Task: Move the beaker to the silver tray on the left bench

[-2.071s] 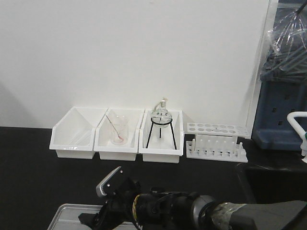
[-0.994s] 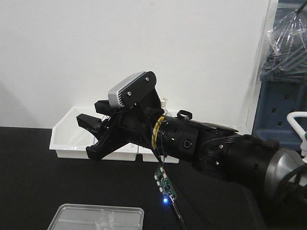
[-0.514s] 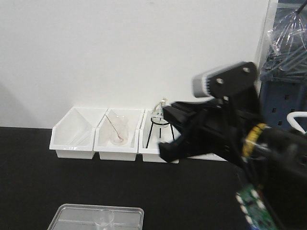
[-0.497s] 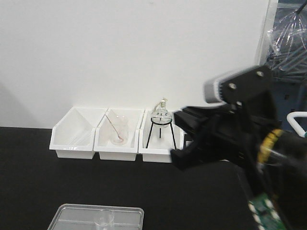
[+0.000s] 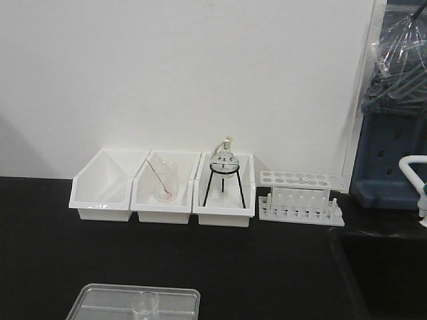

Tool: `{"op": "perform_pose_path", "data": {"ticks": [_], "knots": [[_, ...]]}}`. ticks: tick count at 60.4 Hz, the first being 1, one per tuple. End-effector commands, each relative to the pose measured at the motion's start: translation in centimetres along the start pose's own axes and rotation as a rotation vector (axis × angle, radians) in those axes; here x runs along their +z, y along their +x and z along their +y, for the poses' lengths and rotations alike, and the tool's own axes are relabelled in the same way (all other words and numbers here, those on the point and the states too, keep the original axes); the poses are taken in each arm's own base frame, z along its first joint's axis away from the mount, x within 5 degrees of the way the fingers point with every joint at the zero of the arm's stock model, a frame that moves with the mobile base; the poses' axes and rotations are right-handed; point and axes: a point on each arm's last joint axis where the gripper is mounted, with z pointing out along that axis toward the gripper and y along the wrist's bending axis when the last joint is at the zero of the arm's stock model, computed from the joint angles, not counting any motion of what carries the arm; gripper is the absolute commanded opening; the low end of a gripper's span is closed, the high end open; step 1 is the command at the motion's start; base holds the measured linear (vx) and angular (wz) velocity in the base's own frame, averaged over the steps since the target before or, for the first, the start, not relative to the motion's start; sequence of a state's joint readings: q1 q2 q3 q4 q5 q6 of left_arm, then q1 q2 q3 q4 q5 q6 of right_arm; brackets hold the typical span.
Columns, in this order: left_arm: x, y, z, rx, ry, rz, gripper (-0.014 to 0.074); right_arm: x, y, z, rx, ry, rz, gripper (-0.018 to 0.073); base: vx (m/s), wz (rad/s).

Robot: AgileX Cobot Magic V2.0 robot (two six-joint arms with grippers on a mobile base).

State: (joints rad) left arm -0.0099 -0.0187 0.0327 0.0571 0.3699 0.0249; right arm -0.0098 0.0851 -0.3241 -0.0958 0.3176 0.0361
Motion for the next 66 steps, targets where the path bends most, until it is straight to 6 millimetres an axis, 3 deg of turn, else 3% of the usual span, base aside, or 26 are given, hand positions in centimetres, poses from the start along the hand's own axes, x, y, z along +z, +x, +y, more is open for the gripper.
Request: {"op": "perform_pose_path", "data": {"ticks": [1, 11, 18, 66], "knots": [[0.2, -0.1, -0.1, -0.002, 0.005, -0.064, 0.0001, -0.8, 2.1, 0.2, 0.077, 0.004, -0.058, -0.0015, 0.0, 0.0], [0.2, -0.1, -0.1, -0.002, 0.005, -0.064, 0.0001, 0.9, 6.0, 0.7, 0.113, -0.045, 0.048, -0.0015, 0.0, 0.0], [0.2, -0.1, -0.1, -0.002, 0.005, -0.063, 0.0001, 1.5, 9.2, 1.0, 0.107, -0.06, -0.006, -0.0014, 0.0, 0.01], [0.2, -0.1, -0.1, -0.002, 0.005, -0.063, 0.0001, 1.2, 9.2, 1.0, 0.038, -0.056, 0.014, -0.0014, 0.0, 0.0]]}}
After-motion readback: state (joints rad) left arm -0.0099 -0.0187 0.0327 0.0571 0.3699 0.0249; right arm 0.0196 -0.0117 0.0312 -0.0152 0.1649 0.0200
